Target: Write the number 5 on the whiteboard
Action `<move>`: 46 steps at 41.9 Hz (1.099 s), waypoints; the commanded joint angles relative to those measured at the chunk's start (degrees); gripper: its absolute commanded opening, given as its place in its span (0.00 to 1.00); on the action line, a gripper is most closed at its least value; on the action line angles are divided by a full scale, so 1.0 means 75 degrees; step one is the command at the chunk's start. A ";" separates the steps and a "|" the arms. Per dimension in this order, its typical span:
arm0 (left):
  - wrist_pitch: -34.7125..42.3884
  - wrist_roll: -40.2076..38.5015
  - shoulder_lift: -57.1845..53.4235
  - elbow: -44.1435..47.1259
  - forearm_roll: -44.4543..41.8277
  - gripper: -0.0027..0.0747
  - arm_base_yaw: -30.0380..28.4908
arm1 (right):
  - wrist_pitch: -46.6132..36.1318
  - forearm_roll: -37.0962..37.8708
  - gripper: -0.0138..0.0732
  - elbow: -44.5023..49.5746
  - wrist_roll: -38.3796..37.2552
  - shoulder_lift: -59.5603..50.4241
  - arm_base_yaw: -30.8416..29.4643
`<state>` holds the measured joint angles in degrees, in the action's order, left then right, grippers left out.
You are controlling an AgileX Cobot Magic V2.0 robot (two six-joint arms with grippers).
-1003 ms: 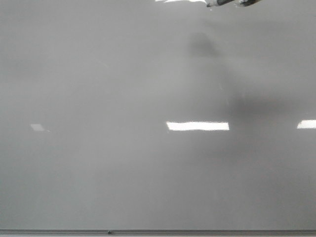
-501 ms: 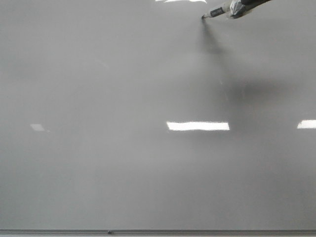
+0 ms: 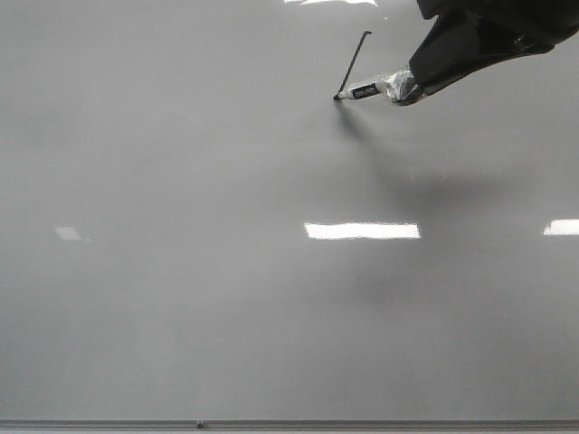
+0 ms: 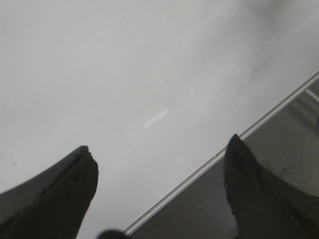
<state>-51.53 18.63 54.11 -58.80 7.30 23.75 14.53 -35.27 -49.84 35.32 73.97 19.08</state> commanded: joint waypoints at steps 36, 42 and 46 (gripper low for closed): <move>0.0473 -0.0082 -0.0051 -0.0198 0.0113 0.70 -0.0028 | 0.0653 0.0413 0.10 -0.0296 0.0051 -0.0519 0.0261; 0.0473 -0.0082 -0.0051 -0.0198 0.0113 0.70 -0.0028 | -0.0317 0.0457 0.10 -0.0296 0.0051 -0.0966 0.0021; 0.0473 -0.0082 -0.0051 -0.0198 0.0113 0.70 -0.0028 | -0.0721 0.0457 0.10 -0.0304 0.0051 -0.0947 -0.0195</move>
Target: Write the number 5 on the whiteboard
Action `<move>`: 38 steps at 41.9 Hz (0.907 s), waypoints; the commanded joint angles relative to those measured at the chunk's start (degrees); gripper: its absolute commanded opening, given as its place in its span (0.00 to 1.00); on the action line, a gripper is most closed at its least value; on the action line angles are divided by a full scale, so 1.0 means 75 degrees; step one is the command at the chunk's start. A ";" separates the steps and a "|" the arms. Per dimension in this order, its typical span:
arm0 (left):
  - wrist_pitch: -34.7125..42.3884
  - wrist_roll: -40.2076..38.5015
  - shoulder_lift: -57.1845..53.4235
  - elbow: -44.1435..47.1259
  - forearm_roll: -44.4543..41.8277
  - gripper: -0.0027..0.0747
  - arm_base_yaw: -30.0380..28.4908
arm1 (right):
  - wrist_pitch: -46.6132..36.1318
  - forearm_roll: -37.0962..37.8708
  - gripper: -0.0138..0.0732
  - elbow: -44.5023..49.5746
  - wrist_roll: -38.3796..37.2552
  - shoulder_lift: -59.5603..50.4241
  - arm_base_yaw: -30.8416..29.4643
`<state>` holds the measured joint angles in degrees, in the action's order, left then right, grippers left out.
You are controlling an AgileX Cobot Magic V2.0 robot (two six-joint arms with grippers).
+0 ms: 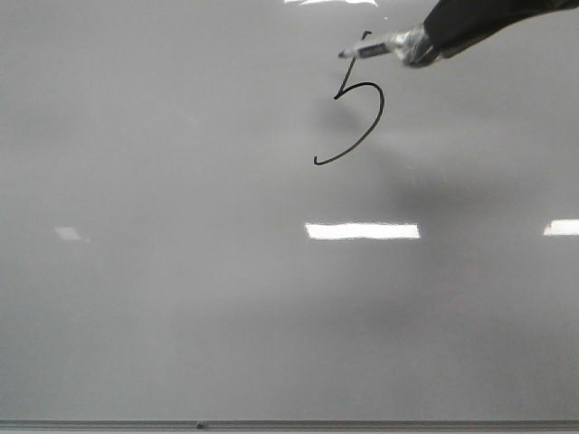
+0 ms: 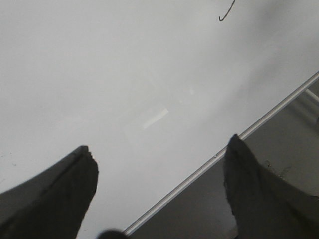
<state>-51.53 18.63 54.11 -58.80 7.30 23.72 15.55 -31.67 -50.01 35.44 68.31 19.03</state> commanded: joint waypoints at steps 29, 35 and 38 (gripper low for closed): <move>0.0458 -0.0082 -0.0051 -0.0198 0.0113 0.70 -0.0025 | -0.1644 -0.0012 0.10 -0.0304 0.0042 0.0541 -0.0302; 0.0458 -0.0082 -0.0051 -0.0198 0.0113 0.70 -0.0025 | -0.1423 0.0020 0.10 -0.0304 0.0041 0.0341 -0.0818; 0.0458 -0.0082 -0.0051 -0.0198 0.0113 0.70 -0.0025 | -0.1263 0.0004 0.10 -0.0304 0.0027 0.0234 -0.1047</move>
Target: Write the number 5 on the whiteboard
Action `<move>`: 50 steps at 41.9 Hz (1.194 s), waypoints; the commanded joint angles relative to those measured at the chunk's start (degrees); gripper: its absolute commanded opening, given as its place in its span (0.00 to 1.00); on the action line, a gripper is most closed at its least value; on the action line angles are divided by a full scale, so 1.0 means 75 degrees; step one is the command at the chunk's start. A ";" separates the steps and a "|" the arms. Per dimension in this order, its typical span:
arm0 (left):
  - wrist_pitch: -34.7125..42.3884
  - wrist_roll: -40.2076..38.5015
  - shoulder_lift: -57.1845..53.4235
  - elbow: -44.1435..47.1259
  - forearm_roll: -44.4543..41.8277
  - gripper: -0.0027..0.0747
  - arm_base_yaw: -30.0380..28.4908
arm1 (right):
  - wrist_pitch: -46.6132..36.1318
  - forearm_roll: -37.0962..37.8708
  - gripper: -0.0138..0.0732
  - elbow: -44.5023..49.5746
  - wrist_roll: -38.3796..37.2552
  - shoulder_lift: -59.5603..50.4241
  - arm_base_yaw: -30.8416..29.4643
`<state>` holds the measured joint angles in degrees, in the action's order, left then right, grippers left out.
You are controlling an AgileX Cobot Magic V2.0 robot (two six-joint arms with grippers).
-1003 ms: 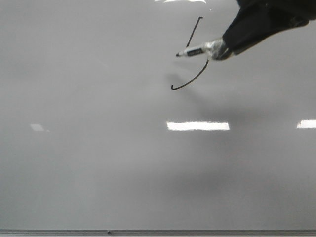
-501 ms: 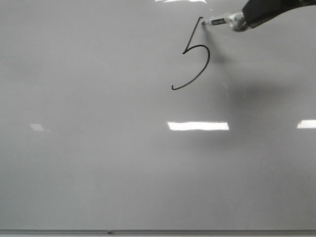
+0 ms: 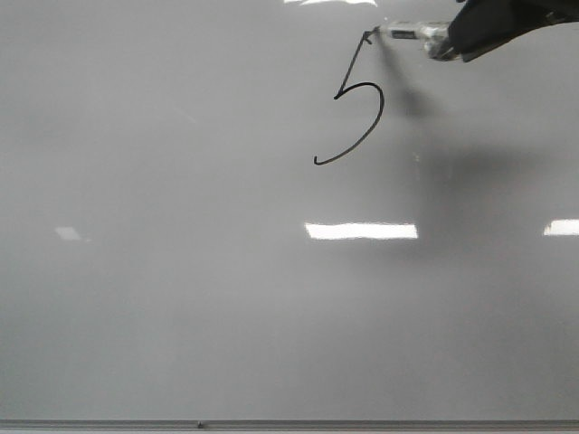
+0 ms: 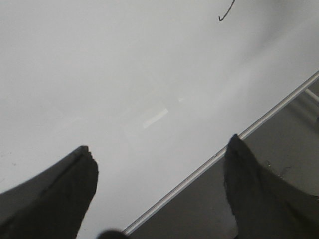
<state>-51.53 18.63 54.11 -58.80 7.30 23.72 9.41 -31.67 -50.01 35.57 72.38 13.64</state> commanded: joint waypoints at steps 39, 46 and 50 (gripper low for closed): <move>-0.0366 0.2055 0.2099 -0.1227 0.1076 0.72 0.3536 | 0.6684 0.0013 0.10 -0.0303 0.1831 -0.2360 0.1689; -0.0496 0.2591 0.2927 -0.1603 0.1371 0.76 0.3969 | 0.6676 0.0013 0.10 -0.0303 0.1831 -0.2360 0.1689; -0.0273 0.3129 0.3233 -0.1631 0.1902 0.76 0.3985 | 0.6676 0.0013 0.10 -0.0303 0.1831 -0.2360 0.1689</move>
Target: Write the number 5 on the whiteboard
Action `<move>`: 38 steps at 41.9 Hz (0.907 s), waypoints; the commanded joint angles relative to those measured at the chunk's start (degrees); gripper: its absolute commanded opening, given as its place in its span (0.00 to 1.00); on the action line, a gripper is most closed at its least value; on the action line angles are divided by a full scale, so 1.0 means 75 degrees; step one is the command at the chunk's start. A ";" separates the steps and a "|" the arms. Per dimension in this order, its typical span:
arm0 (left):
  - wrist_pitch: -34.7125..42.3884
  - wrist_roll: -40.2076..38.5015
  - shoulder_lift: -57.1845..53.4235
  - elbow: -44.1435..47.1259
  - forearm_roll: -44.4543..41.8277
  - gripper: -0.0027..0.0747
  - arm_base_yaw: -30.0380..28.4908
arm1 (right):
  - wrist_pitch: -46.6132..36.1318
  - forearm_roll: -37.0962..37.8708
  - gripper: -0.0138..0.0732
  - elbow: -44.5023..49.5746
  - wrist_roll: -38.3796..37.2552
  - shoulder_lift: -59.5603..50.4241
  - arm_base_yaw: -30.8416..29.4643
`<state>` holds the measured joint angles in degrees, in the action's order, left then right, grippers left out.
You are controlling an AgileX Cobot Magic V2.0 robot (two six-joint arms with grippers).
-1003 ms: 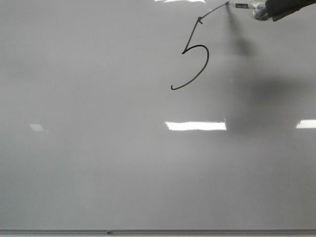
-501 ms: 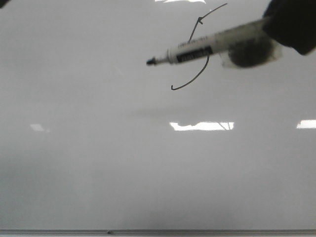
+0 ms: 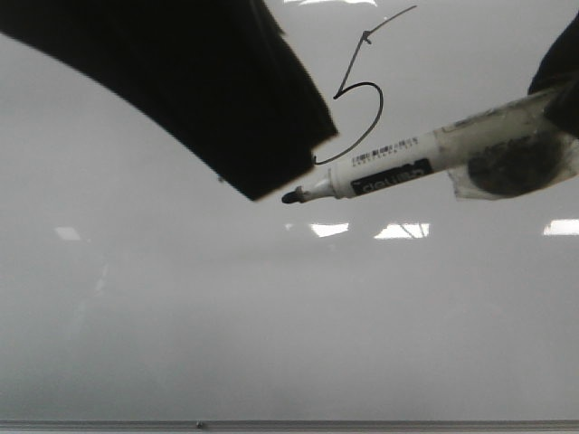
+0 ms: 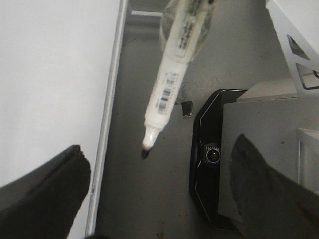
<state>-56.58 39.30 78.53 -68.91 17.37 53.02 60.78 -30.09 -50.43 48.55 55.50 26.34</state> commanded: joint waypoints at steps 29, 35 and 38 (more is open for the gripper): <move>0.1033 0.1832 0.0664 -0.0327 0.1992 0.39 0.0078 | -0.0379 -0.0205 0.10 -0.0247 0.0093 -0.0110 -0.0005; 0.1033 0.1832 0.0664 -0.0327 0.1979 0.20 0.0078 | -0.0379 -0.0205 0.10 -0.0247 0.0093 -0.0110 -0.0005; 0.1033 0.1832 0.0664 -0.0327 0.1961 0.14 0.0078 | -0.0379 -0.0205 0.10 -0.0247 0.0093 -0.0110 -0.0005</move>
<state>-50.25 53.13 85.46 -69.42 29.61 53.27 60.42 -30.05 -50.43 48.67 55.50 26.38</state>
